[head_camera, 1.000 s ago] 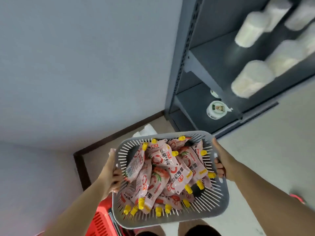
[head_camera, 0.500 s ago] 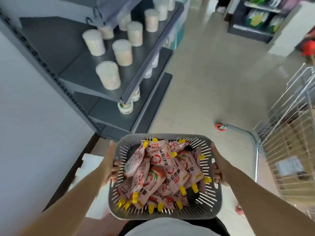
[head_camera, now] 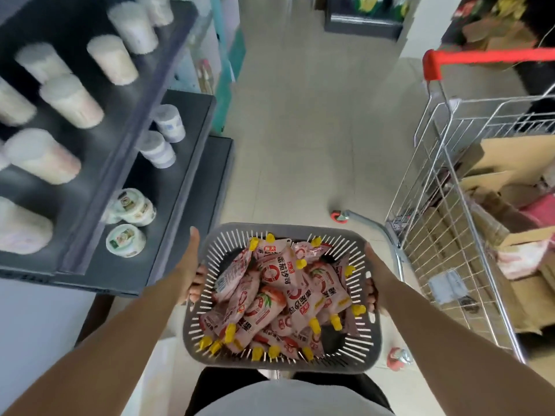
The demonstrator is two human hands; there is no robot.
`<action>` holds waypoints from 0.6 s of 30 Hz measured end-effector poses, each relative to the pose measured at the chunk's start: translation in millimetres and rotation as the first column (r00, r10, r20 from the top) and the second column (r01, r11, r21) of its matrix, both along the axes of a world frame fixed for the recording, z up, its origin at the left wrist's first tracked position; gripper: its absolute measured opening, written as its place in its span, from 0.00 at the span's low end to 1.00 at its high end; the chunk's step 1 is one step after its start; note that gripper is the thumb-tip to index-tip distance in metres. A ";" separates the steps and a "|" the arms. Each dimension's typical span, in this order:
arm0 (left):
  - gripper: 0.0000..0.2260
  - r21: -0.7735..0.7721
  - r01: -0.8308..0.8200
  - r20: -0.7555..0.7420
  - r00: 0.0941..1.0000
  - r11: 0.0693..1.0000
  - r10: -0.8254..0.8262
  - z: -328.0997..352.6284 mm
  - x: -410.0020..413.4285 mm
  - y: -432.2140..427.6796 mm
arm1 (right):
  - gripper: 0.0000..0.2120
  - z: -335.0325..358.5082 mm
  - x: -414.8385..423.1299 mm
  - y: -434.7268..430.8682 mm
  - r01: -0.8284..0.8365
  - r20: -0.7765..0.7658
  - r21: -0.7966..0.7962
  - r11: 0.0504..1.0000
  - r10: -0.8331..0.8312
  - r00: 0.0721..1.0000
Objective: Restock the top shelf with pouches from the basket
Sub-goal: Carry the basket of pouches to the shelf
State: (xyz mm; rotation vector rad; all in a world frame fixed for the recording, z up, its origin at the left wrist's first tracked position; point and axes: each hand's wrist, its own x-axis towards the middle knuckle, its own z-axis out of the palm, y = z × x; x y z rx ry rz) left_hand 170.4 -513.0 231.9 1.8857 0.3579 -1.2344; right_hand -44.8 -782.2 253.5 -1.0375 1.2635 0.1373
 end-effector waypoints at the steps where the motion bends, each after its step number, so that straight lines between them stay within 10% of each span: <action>1: 0.34 -0.005 0.014 -0.005 1.000 1.000 -0.014 2.4 10.1 -14.6 | 0.38 -2.4 6.8 -14.5 0.027 -0.003 0.001 1.000 -0.027 1.000; 18: 0.35 0.055 0.214 0.027 0.976 0.975 -0.215 31.4 280.1 -257.9 | 0.32 -9.7 235.4 -210.6 0.228 -0.020 0.027 0.973 -0.227 0.974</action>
